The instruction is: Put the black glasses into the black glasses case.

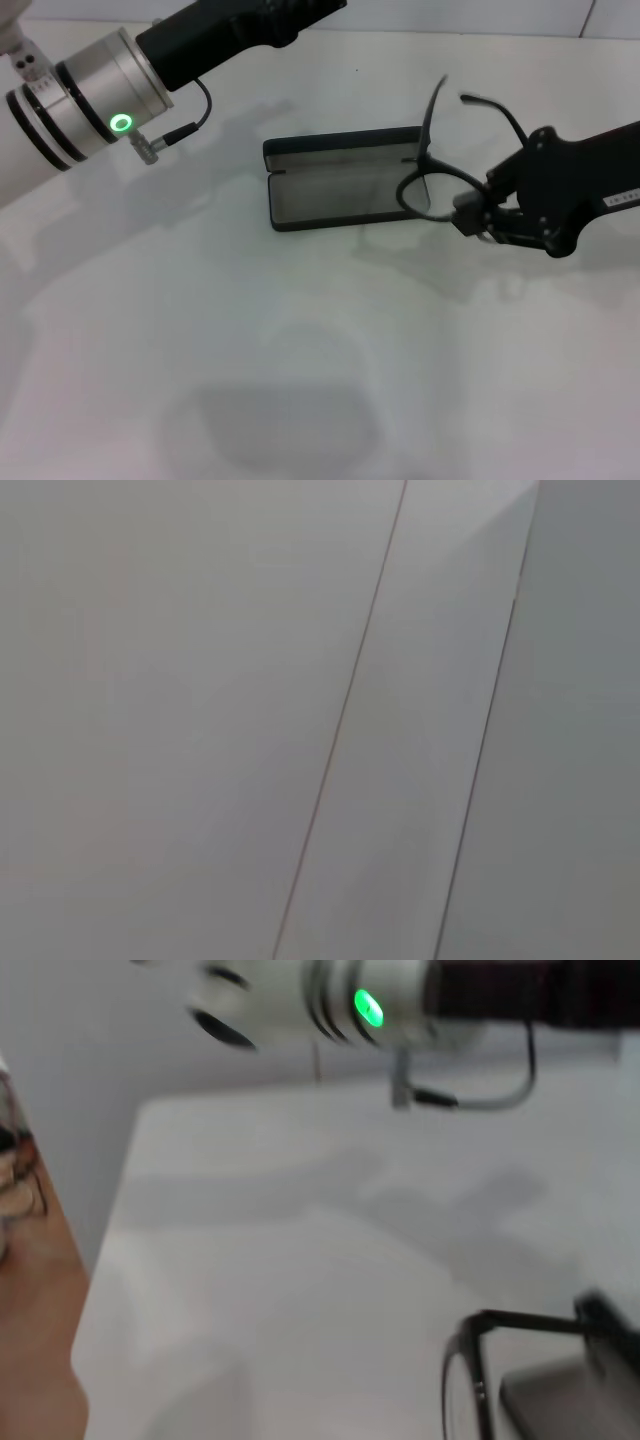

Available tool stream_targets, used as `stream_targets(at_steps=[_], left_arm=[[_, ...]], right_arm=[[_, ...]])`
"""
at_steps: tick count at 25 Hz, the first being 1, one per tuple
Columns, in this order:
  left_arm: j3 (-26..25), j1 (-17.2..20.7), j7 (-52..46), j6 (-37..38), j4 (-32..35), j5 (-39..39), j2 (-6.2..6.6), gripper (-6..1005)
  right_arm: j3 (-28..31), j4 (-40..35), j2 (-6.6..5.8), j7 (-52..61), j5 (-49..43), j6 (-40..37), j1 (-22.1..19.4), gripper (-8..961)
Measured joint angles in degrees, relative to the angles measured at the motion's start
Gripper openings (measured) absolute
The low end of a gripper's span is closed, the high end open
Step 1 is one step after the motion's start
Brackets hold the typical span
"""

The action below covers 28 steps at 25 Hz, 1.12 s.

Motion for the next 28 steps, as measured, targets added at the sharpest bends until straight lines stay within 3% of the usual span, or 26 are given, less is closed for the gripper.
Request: stream_targets(at_steps=[3, 10, 15, 24, 28], left_arm=[[0.01, -0.48, -2.58, 0.2, -0.19, 0.75, 0.3, 707], [0.02, -3.75, -4.88, 3.51, -0.2, 8.26, 1.31, 708], [0.0, -6.1, -4.92, 5.6, -0.23, 11.19, 1.37, 708], [0.08, -11.41, -8.93, 6.37, -0.93, 17.9, 0.88, 708], [0.09, -12.85, -11.37, 6.17, -3.43, 19.43, -0.22, 708]], right_arm=[[1.35, 5.64, 0.0, -13.7, 8.11, 2.86, -3.7, 118], [1.43, 17.91, 0.04, -37.24, 20.25, 9.77, -7.39, 118], [1.57, 22.33, 0.04, -43.32, 23.37, 11.7, -7.02, 118], [0.63, 23.88, 0.25, -51.97, 24.8, 12.6, -6.85, 117], [0.6, 24.03, 0.26, -53.25, 25.87, 12.87, -6.78, 116]])
